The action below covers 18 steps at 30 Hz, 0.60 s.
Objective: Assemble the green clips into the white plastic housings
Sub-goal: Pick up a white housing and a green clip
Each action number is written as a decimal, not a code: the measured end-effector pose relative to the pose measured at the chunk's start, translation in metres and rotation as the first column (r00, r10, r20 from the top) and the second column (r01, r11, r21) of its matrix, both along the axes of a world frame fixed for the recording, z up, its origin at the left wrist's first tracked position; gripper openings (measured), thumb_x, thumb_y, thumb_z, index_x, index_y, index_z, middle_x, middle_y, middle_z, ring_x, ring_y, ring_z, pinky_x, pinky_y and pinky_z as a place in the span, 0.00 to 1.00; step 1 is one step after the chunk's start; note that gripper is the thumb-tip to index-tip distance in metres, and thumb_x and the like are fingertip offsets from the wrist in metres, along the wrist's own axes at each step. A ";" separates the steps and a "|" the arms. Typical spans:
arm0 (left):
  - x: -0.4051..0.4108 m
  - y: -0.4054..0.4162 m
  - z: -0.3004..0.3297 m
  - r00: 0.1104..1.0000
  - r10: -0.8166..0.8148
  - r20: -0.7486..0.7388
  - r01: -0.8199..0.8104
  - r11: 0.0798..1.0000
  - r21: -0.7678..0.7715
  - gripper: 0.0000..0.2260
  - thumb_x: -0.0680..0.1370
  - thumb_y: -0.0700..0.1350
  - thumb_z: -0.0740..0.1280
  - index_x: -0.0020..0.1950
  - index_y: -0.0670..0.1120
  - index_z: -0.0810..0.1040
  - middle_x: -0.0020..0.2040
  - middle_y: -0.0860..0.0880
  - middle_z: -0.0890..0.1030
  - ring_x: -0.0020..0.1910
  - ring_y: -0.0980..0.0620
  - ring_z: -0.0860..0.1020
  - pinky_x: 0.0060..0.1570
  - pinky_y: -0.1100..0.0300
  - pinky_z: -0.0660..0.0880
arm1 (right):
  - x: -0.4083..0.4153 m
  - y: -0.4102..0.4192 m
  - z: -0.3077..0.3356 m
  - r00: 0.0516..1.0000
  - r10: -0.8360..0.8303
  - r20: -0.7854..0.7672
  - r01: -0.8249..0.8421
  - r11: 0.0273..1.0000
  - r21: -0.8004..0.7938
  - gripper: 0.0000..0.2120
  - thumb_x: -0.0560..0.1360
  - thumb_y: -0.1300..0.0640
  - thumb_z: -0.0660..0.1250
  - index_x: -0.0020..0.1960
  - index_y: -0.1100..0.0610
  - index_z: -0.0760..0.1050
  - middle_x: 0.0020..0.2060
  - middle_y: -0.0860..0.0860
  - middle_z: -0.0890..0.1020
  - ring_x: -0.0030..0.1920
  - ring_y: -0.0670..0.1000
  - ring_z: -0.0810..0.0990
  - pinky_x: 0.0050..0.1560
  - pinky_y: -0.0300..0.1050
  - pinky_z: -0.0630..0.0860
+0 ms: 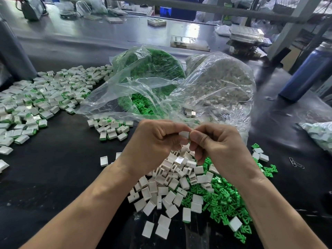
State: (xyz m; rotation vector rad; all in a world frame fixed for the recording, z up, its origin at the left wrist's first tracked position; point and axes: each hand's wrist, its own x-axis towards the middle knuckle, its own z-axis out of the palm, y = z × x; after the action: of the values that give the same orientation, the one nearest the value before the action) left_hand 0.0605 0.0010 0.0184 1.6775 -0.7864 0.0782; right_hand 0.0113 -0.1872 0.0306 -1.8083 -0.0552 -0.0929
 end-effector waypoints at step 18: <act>-0.005 -0.017 0.000 0.967 0.169 -0.189 -0.186 0.980 -0.074 0.08 0.75 0.37 0.77 0.50 0.50 0.85 0.47 0.54 0.85 0.45 0.56 0.83 0.47 0.63 0.80 | 0.001 0.008 0.001 0.995 -0.104 0.011 0.099 0.975 0.198 0.20 0.84 0.47 0.62 0.45 0.60 0.83 0.38 0.56 0.85 0.29 0.53 0.77 0.23 0.43 0.72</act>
State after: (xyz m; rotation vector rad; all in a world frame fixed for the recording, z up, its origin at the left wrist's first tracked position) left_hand 0.0559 -0.0158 0.0181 1.6388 -0.4874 0.0829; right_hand 0.0121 -0.1793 0.0320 -1.6115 0.0307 -0.1844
